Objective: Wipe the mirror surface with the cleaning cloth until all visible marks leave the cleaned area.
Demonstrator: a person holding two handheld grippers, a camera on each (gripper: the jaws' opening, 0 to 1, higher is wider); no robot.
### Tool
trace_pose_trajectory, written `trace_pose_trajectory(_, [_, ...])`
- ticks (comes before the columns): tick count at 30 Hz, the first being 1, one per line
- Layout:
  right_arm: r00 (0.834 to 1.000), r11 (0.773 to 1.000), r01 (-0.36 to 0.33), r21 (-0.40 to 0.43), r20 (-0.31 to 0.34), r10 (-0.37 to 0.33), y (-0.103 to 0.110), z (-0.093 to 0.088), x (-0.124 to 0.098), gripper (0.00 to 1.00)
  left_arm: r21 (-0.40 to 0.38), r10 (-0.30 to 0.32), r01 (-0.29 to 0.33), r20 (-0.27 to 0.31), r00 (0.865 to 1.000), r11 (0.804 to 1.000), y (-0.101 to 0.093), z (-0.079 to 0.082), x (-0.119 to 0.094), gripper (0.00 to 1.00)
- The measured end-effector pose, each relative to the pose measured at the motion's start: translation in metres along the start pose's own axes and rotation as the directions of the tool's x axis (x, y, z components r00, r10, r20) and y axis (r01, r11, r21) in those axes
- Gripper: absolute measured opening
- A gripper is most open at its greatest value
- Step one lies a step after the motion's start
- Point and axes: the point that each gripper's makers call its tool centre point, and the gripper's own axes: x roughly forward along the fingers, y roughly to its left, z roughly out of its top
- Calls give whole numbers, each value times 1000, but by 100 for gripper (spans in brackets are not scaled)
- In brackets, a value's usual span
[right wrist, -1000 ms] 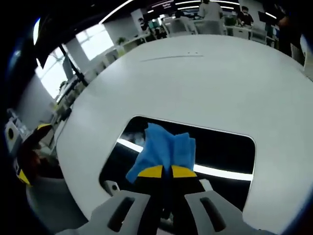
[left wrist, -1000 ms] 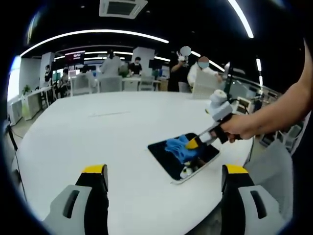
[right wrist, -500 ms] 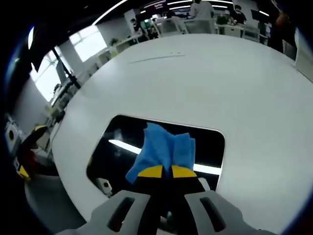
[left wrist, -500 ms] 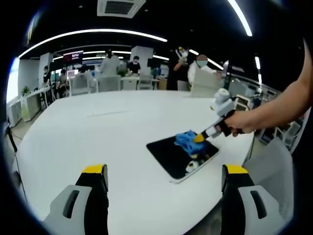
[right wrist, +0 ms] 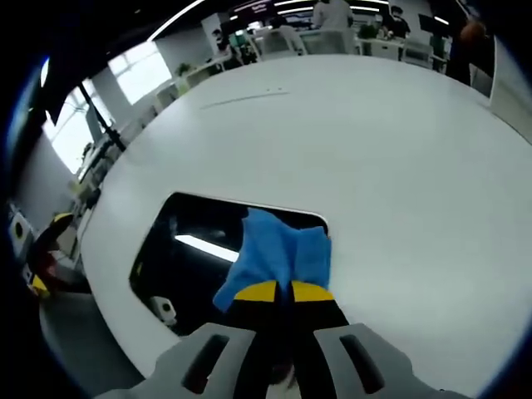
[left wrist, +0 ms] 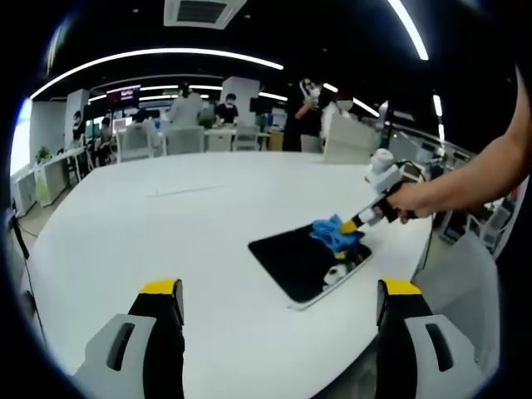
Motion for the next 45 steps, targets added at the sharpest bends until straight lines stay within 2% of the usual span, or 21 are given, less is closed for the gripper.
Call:
trace_pose_trajectory(21, [1000,999,24,42,6,-24,-5,-5,-4,0,-2,4,-4,5,1000,1000,1,1,0,96])
trace_pose_trajectory(33, [1000,997,22,70,0,-22,8,-28,-17,0,-4,7,-7,10,1000,1000,2,2,-1,96])
trace_pose_trajectory(45, [1000,994,24,107,-12,-23,13,-50,-31,0,-2,7,-7,17,1000,1000,2,3,-2,96])
